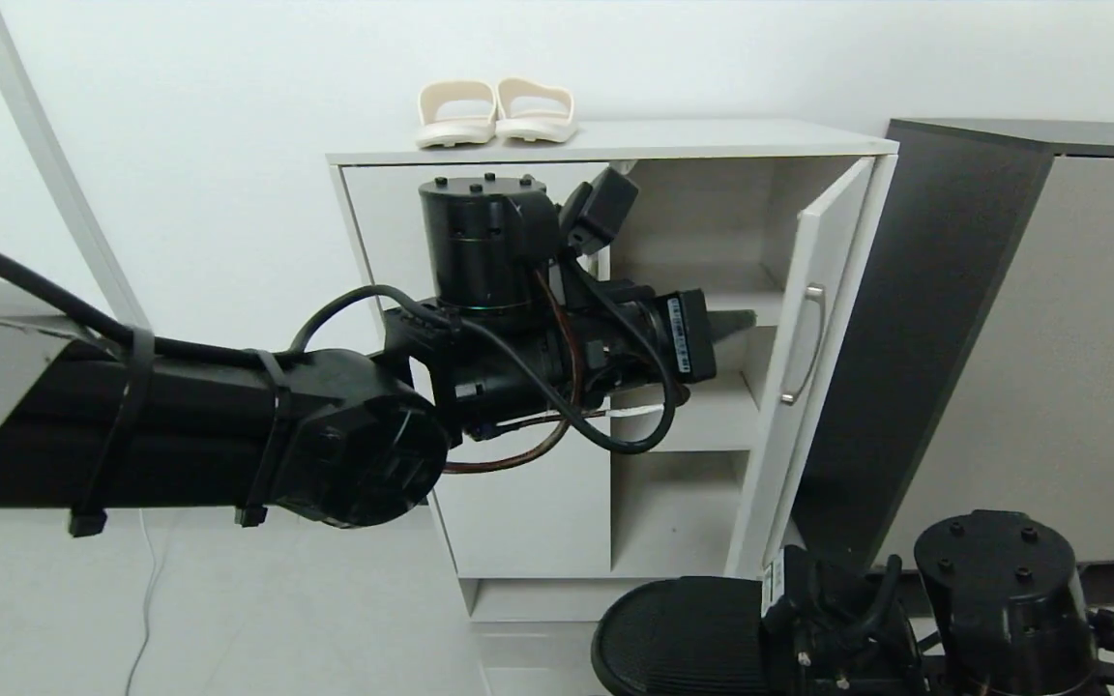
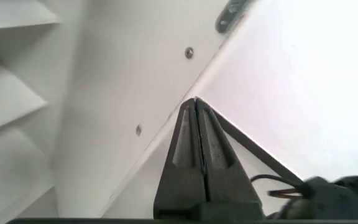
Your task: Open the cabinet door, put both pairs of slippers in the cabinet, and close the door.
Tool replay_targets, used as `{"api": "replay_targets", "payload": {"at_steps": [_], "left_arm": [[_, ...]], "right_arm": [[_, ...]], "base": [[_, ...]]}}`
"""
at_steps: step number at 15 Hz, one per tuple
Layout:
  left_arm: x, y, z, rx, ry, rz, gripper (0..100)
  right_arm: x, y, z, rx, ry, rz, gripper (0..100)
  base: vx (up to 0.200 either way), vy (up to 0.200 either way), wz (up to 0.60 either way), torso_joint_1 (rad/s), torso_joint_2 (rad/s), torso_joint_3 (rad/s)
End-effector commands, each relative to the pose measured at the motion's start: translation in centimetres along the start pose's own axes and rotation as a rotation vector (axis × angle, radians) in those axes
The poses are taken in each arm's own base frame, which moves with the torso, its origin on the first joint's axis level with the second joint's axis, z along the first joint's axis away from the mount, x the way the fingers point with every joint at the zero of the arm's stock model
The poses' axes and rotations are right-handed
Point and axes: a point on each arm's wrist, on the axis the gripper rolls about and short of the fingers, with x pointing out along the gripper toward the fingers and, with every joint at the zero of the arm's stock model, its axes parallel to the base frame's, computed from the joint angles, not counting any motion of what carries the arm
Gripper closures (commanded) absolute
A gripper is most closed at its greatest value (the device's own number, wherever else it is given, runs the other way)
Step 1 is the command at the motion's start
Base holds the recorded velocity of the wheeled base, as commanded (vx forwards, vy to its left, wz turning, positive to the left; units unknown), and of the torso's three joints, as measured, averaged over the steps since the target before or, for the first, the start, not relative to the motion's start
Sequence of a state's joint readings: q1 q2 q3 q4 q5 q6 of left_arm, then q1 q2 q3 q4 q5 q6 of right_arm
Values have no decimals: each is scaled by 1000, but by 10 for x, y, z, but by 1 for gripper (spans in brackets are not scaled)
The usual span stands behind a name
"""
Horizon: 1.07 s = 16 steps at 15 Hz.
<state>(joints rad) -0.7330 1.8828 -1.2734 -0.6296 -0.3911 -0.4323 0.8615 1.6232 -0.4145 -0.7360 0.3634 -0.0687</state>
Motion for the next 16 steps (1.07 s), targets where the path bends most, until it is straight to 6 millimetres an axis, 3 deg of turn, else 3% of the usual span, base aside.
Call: {"api": "replay_targets", "payload": {"at_steps": [1,5,7,8,11,15,16], "left_arm": [[-1,-1,1,6,-15,-4,100],[-21,18,10,13,-63,74,100],[-55,26,28,25,-93,151,100],[-81,24,39,39,-113,199,100],[-160,-7,48,46,-115,329,100],[-244,-56,24,220,-187,626,100],[-273,-69,8,266,-217,730,100]], "right_arm": [[1,0,0,-2,1,1,100],[8,-6,4,11,-3,-24,100],[21,-33,16,83,-27,-214,100],[32,-44,24,164,-55,-343,100],[66,-79,37,269,-104,-618,100],[96,-114,42,328,-163,-926,100],[101,-124,41,333,-169,-1008,100]], "base": [[0,0,0,0,0,0],[0,0,0,0,0,0],[0,0,0,0,0,0],[0,0,0,0,0,0],[0,0,0,0,0,0],[0,0,0,0,0,0],[0,0,0,0,0,0]]}}
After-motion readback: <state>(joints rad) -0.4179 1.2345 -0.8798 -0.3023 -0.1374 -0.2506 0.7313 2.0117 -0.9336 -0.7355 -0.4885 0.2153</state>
